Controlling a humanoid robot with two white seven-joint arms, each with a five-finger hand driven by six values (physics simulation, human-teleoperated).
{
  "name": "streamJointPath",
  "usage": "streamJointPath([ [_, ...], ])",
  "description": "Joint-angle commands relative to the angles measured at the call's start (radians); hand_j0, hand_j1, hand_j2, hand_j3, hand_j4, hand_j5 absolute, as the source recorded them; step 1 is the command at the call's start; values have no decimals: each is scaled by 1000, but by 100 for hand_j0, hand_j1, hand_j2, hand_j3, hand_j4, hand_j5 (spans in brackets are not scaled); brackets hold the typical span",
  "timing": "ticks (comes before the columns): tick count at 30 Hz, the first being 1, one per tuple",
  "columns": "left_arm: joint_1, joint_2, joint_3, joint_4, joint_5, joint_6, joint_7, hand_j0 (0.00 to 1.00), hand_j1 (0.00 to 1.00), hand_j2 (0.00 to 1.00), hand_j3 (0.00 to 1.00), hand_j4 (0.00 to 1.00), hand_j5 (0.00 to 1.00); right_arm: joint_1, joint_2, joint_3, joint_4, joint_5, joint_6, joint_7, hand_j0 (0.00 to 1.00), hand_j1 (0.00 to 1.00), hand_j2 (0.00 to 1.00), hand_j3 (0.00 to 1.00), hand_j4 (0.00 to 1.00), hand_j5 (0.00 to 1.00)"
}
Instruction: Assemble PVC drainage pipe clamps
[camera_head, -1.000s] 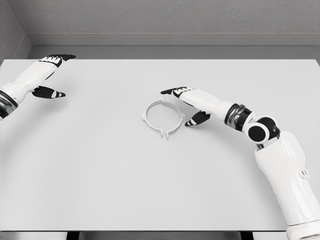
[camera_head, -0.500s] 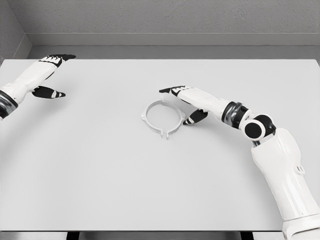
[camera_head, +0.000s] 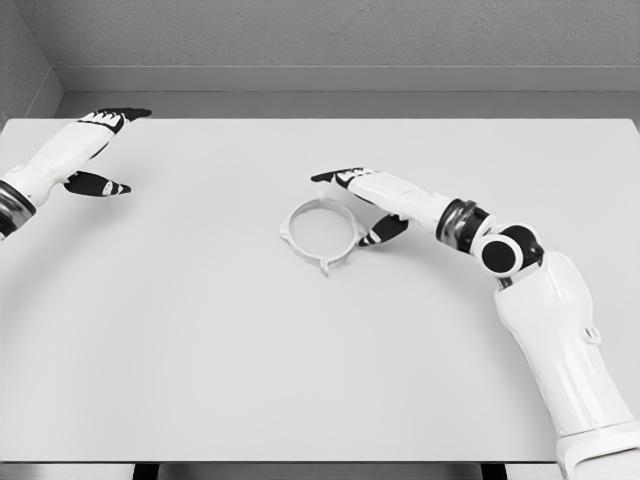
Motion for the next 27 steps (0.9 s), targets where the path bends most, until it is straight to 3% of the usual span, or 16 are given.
streamJointPath([
  [1,0,1,1,0,6,0,1,100,100,100,100,100,100,0,2,3,6,-4,1,-1,100,100,100,100,100,100],
  [8,-2,1,3,0,6,0,1,100,100,100,100,100,100,5,-3,-6,-11,-14,-2,1,100,100,100,100,100,100],
  [10,0,1,3,0,6,0,1,100,100,100,100,100,100,23,-26,-47,-135,-20,1,2,100,100,100,100,100,100],
  [13,0,1,3,-2,6,0,1,100,100,100,100,100,100,127,-81,-236,-366,-27,0,5,100,100,100,100,100,100],
  [14,-2,1,3,-2,6,0,1,100,100,100,100,100,100,150,-104,-279,-411,-66,0,5,100,100,100,100,100,100],
  [16,-3,2,3,-2,6,0,1,100,100,100,100,100,100,195,-213,-310,-473,-231,-3,36,100,100,100,100,100,100],
  [18,-5,22,3,-3,8,0,1,100,100,100,100,100,100,248,-322,-336,-499,-357,-11,36,100,100,100,100,100,100],
  [20,-2,33,3,-3,14,0,1,100,100,100,100,100,100,307,-402,-356,-499,-399,-51,36,100,100,100,100,100,100],
  [22,-2,31,4,-5,14,0,1,100,100,100,100,100,100,367,-408,-408,-502,-399,-74,36,100,100,100,100,100,100],
  [27,5,53,3,-11,16,0,4,100,100,100,100,100,100,408,-428,-449,-500,-397,-111,36,100,100,100,100,100,100],
])
